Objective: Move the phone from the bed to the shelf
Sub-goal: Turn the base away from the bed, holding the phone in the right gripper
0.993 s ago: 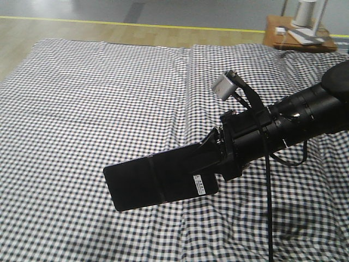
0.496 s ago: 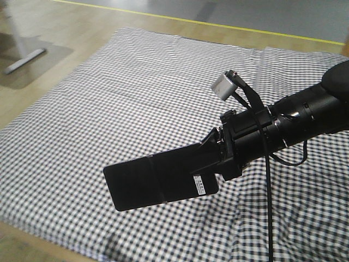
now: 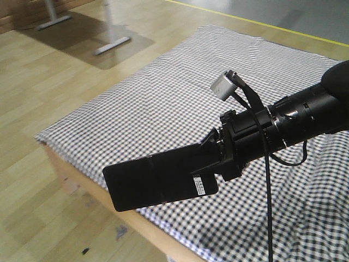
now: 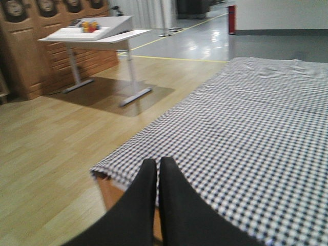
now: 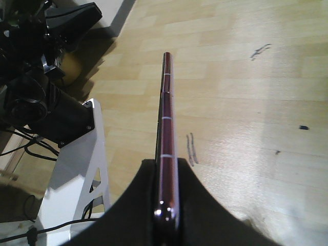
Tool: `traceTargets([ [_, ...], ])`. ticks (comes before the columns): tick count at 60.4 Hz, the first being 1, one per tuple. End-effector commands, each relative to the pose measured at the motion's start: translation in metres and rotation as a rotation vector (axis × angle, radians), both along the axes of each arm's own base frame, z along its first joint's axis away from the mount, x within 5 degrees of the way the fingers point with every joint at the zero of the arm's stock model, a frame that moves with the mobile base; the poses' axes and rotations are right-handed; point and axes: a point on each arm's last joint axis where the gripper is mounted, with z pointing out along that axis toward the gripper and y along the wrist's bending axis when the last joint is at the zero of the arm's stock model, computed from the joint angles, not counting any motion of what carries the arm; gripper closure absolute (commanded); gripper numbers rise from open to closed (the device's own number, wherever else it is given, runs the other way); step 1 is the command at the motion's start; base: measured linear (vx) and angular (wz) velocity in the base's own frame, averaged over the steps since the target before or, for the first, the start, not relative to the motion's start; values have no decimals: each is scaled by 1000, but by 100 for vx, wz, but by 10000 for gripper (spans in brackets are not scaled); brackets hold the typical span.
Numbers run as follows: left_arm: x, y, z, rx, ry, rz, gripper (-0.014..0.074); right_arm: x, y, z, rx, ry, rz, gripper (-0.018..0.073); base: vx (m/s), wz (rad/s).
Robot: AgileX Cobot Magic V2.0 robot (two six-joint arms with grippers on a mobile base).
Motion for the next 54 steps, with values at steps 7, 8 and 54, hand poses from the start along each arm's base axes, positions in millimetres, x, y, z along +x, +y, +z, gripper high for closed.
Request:
traceTargets([
  [7, -1, -1, 16, -9, -109, -6, 596, -11, 1, 25, 107, 1, 49, 560, -15, 59],
  [8, -1, -1, 16, -9, -109, -6, 596, -11, 1, 25, 107, 1, 49, 560, -15, 60],
  [54, -1, -1, 16, -9, -109, -6, 596, -11, 1, 25, 107, 1, 49, 560, -17, 66],
])
